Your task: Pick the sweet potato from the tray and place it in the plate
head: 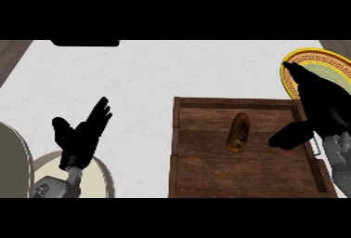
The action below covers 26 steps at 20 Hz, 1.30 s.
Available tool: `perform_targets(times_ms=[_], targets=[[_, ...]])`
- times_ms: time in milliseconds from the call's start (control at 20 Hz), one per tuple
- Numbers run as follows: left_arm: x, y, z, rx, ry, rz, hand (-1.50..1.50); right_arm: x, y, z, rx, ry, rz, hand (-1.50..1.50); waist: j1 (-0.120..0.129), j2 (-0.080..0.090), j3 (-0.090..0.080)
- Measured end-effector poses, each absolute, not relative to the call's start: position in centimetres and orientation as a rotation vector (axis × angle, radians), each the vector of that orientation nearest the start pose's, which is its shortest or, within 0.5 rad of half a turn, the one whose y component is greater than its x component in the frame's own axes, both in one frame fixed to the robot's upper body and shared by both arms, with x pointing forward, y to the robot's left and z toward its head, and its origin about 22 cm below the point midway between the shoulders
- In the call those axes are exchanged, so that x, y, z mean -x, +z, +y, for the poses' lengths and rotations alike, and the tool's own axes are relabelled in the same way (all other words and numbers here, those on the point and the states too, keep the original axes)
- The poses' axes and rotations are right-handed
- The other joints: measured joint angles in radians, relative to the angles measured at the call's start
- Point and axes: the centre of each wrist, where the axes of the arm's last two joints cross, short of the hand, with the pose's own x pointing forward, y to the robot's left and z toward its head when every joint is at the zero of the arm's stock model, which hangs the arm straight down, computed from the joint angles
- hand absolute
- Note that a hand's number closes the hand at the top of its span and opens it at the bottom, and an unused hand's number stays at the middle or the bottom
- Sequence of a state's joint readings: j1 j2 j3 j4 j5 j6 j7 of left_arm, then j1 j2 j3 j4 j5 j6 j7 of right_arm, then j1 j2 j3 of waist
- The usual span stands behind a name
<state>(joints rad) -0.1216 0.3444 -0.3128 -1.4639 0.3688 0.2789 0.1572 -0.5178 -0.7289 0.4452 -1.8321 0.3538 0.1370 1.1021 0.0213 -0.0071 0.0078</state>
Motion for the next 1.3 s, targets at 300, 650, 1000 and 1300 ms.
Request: perform_targets(times_ms=[300,650,1000,1300], targets=[[-25.9,0.5,23.7,0.013,-0.037,-1.313,0.0,-28.8,16.4,-18.2,1.019,0.907,-0.983,-1.5,-0.005,-0.001,0.002],[-25.7,0.3,23.8,0.004,-0.039,-1.316,0.0,-29.6,13.6,-16.8,0.97,0.929,-0.895,-1.5,-0.013,-0.002,0.005],[-25.7,0.3,23.8,-0.01,-0.029,-1.311,0.0,-30.2,11.9,-14.8,0.943,0.937,-0.875,-1.5,-0.015,-0.003,0.007],[-25.5,0.3,23.9,-0.006,-0.03,-1.315,0.0,-30.4,10.1,-14.4,1.002,0.968,-0.818,-1.5,-0.019,-0.004,0.006]])
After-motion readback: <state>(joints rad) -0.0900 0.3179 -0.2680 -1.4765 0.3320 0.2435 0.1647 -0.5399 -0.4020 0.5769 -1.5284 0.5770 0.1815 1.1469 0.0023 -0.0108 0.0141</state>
